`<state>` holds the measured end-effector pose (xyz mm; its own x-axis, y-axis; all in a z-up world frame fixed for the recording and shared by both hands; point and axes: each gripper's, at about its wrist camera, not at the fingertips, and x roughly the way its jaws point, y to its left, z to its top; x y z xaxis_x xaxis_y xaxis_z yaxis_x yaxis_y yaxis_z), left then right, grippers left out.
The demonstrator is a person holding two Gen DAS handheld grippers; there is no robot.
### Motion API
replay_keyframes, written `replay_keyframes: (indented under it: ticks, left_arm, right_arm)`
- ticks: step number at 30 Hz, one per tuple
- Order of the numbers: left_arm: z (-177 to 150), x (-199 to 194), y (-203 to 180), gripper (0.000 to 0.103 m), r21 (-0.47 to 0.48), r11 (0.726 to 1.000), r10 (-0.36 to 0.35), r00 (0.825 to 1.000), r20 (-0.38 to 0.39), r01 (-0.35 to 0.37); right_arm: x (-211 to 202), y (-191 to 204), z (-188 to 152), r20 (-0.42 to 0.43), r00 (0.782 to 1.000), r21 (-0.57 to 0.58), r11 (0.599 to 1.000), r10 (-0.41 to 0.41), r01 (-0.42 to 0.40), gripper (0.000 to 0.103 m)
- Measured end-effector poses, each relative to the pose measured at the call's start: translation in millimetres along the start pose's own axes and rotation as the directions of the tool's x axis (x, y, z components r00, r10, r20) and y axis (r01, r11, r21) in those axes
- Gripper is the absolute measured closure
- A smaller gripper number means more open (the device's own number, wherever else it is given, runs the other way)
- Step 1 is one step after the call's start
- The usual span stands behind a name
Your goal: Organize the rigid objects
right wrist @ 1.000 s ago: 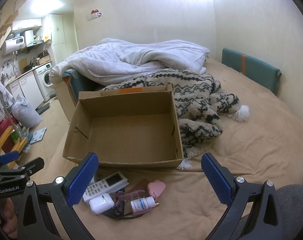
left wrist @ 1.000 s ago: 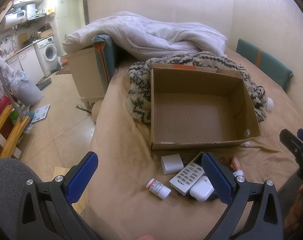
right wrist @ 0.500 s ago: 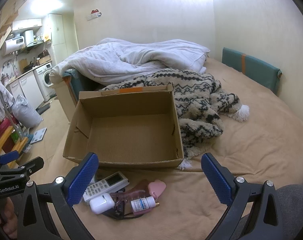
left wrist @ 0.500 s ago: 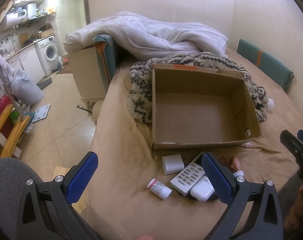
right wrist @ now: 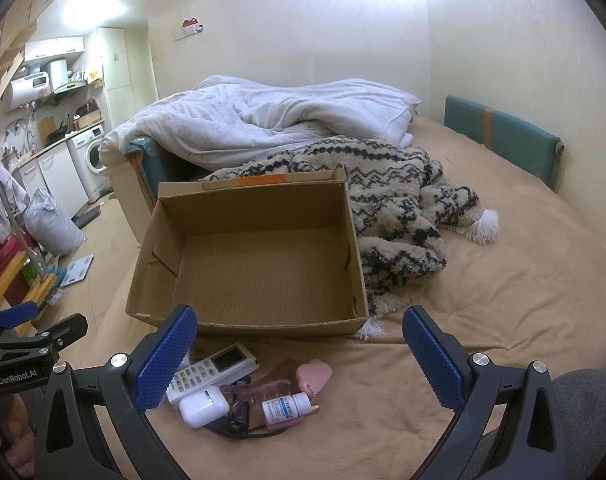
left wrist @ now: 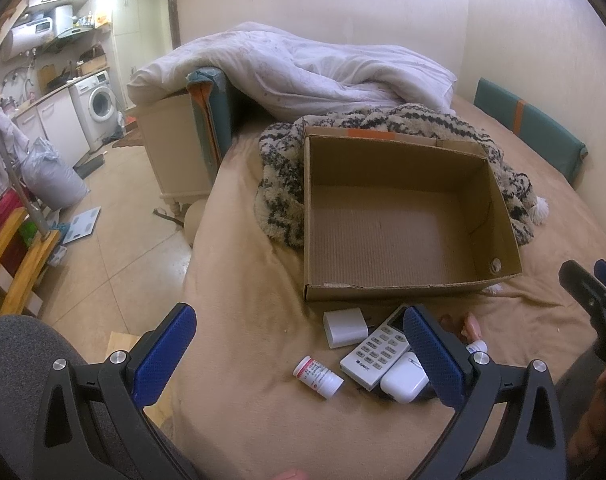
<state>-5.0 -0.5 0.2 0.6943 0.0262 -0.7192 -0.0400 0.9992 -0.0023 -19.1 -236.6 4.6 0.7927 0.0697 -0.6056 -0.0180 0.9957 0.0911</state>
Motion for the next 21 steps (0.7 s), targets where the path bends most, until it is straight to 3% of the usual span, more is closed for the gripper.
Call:
replay_keyframes:
  ticks: [15, 21]
  left_arm:
    - [0, 2, 3, 0.000, -0.007, 1.000, 0.007, 1.000, -0.008, -0.007]
    - [2, 13, 10, 0.000, -0.043, 0.999, 0.022, 0.998, -0.063, -0.024]
  right_arm:
    - [-1, 1, 0, 0.000, 1.000, 0.000, 1.000, 0.000, 0.000, 0.000]
    - [0, 1, -1, -0.004, 1.000, 0.009, 1.000, 0.005, -0.005, 0.000]
